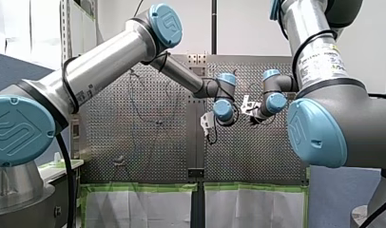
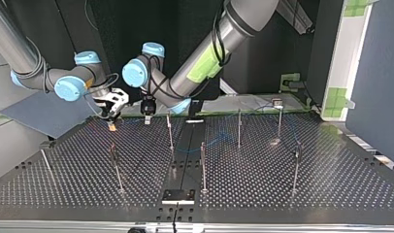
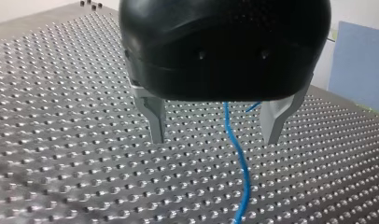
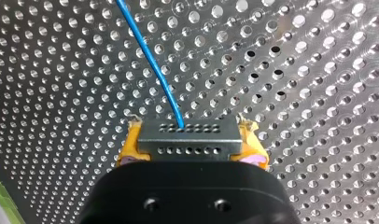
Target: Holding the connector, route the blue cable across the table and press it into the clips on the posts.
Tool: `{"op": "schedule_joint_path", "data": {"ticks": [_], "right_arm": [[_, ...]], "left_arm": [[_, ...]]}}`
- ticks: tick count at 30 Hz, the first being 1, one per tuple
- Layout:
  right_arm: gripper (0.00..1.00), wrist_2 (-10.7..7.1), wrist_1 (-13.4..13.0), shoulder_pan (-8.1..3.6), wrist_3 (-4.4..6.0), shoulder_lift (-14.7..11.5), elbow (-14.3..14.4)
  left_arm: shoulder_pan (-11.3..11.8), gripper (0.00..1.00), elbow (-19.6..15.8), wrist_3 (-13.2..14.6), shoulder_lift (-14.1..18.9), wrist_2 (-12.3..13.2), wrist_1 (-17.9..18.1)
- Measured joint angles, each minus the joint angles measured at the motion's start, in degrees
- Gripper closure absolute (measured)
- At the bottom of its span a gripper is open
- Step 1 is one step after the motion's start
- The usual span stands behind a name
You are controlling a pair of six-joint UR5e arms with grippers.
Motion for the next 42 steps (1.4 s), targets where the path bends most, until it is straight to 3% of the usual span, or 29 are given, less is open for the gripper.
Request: {"op": "schedule_joint_path", "data": {"ticks": [9, 18, 24, 26, 27, 29, 30, 32, 33, 34, 42], "right_arm": [[1.0, -0.24, 0.0, -0.12, -0.06, -0.02, 0.0], [1.0, -0.52, 0.0, -0.13, -0.06, -0.04, 0.0], [1.0, -0.52, 0.0, -0.13, -0.06, -0.03, 0.01], [1.0, -0.52, 0.0, -0.13, -0.03, -0.03, 0.0], [1.0, -0.53, 0.0, -0.13, -0.03, -0.04, 0.0], [1.0, -0.52, 0.0, -0.13, -0.03, -0.04, 0.0], [1.0, -0.52, 0.0, -0.13, -0.02, -0.03, 0.0], [1.0, -0.52, 0.0, -0.14, -0.01, -0.02, 0.0], [1.0, -0.53, 0.0, -0.16, -0.01, -0.02, 0.0], [1.0, -0.55, 0.0, -0.18, 0.0, -0.03, 0.0], [1.0, -0.84, 0.12, -0.21, -0.07, -0.04, -0.37]], "left_arm": [[0.14, 0.0, 4.36, -1.2, -4.2, 0.45, -3.66], [0.15, 0.0, 8.67, -1.49, -8.13, -1.09, -4.24], [-0.28, 0.0, 11.6, -1.47, -8.55, -2.76, -4.5], [-0.37, 0.19, 12.6, -1.31, -8.55, -3.22, -4.49], [-0.42, 0.19, 13.22, -1.13, -8.55, -3.5, -4.45], [-0.51, 0.57, 13.84, -0.83, -8.56, -4.11, -4.32], [-0.57, 0.57, 14.1, -0.59, -8.56, -4.61, -4.23], [-0.64, 0.85, 14.3, -0.31, -8.56, -5.54, -4.08], [-0.68, 0.85, 14.37, -0.19, -8.57, -6.11, -4.04], [-0.71, 1.0, 14.4, -0.13, -8.57, -6.48, -4.04], [-0.85, 1.0, 14.42, 0.45, -8.56, -9.05, -5.42]]}}
